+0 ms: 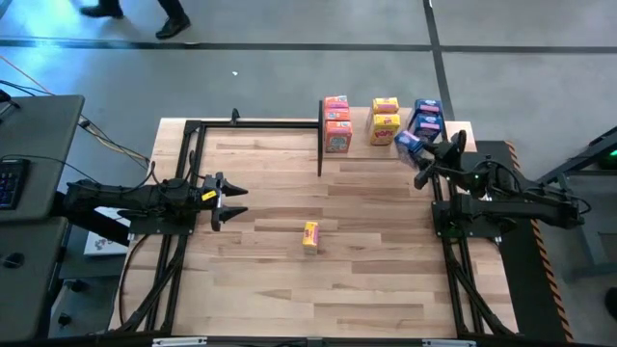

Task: Stack cereal on shelf
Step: Put the blue cereal box on the shelf aligned with the blue cereal boxes

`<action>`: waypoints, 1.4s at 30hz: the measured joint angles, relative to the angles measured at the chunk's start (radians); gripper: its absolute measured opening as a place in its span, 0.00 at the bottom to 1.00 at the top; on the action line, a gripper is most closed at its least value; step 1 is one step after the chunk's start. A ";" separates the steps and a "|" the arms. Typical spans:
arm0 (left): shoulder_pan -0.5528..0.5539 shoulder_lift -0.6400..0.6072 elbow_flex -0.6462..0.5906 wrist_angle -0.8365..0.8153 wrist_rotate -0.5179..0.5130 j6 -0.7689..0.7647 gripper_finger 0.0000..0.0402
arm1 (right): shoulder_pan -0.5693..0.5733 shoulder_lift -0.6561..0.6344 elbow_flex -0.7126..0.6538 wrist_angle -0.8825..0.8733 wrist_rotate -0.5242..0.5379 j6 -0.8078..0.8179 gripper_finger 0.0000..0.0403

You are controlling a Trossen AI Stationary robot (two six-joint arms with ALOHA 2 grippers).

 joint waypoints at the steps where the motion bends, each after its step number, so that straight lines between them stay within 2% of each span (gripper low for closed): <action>1: 0.000 0.000 0.000 0.000 0.000 0.000 0.72 | 0.000 0.000 0.004 -0.001 -0.033 0.015 0.39; 7: 0.000 0.000 0.000 0.000 0.000 0.000 0.72 | 0.001 0.001 0.013 0.010 -0.152 0.072 0.39; 21: 0.000 0.000 0.000 0.000 0.000 0.000 0.72 | 0.011 0.010 0.013 0.015 -0.343 0.170 0.39; 28: 0.000 0.000 0.000 0.000 0.000 0.000 0.72 | 0.096 0.093 0.013 0.045 -0.302 0.175 0.39; 37: 0.000 0.000 0.000 0.000 0.000 0.000 0.72 | 0.208 0.244 0.013 0.132 -0.195 0.197 0.39; 42: 0.000 0.000 0.000 0.000 0.000 0.000 0.72 | 0.268 0.336 0.013 0.184 -0.099 0.224 0.39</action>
